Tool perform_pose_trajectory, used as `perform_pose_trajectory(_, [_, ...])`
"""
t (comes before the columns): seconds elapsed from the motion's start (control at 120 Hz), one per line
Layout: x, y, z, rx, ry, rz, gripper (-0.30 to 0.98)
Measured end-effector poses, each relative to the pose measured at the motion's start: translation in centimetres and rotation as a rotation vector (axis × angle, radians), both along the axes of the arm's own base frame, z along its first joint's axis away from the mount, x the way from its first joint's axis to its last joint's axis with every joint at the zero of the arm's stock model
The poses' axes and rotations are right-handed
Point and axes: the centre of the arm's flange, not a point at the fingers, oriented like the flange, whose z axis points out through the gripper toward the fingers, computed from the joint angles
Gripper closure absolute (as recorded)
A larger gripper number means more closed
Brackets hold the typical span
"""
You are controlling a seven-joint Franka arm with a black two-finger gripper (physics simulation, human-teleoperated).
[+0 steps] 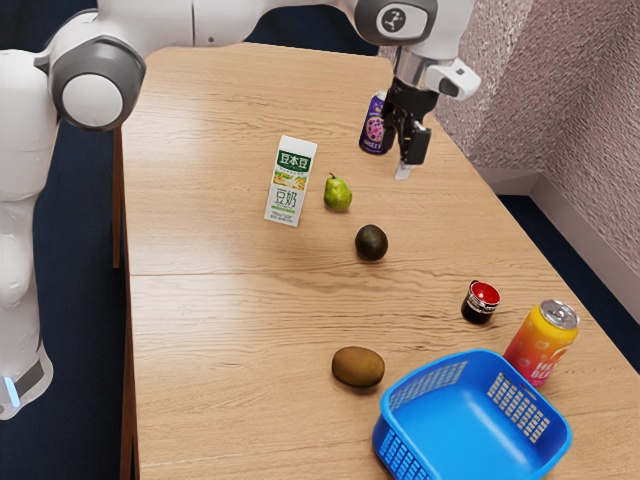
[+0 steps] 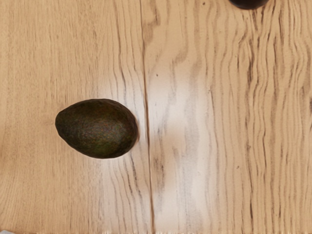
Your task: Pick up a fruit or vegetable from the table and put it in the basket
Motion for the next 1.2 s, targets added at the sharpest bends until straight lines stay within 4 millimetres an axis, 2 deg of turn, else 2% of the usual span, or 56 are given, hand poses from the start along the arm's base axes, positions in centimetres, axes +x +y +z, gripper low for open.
perform_pose_trajectory(0.283, [-0.1, 0.1, -0.1, 0.002, 0.011, -0.021, 0.0])
perform_pose_trajectory(0.508, [0.3, -0.3, -0.4, 0.001, 0.005, -0.123, 0.0])
perform_pose_trajectory(0.583, [-1.3, -3.4, 1.1, 0.001, -0.003, -0.213, 0.0])
perform_pose_trajectory(0.617, [-3.4, -5.1, 0.8, 0.013, 0.022, -0.254, 0.0])
perform_pose_trajectory(0.65, [-6.1, -7.0, -0.1, 0.032, 0.05, -0.3, 0.0])
perform_pose_trajectory(0.692, [-8.3, -10.0, -1.2, 0.046, 0.068, -0.368, 0.0])
perform_pose_trajectory(0.808, [-13.3, -19.6, -4.0, 0.053, 0.083, -0.586, 0.0])
perform_pose_trajectory(0.858, [-14.2, -22.3, -5.0, 0.038, 0.081, -0.652, 0.0])
perform_pose_trajectory(0.925, [-14.0, -23.1, -5.6, 0.009, 0.072, -0.683, 0.0])
perform_pose_trajectory(1.017, [-12.3, -21.9, -5.9, -0.026, 0.058, -0.68, 0.0])
perform_pose_trajectory(1.092, [-11.8, -21.7, -6.2, -0.039, 0.05, -0.689, 0.0])
perform_pose_trajectory(1.2, [-11.6, -23.5, -7.5, -0.044, 0.066, -0.713, 0.0])
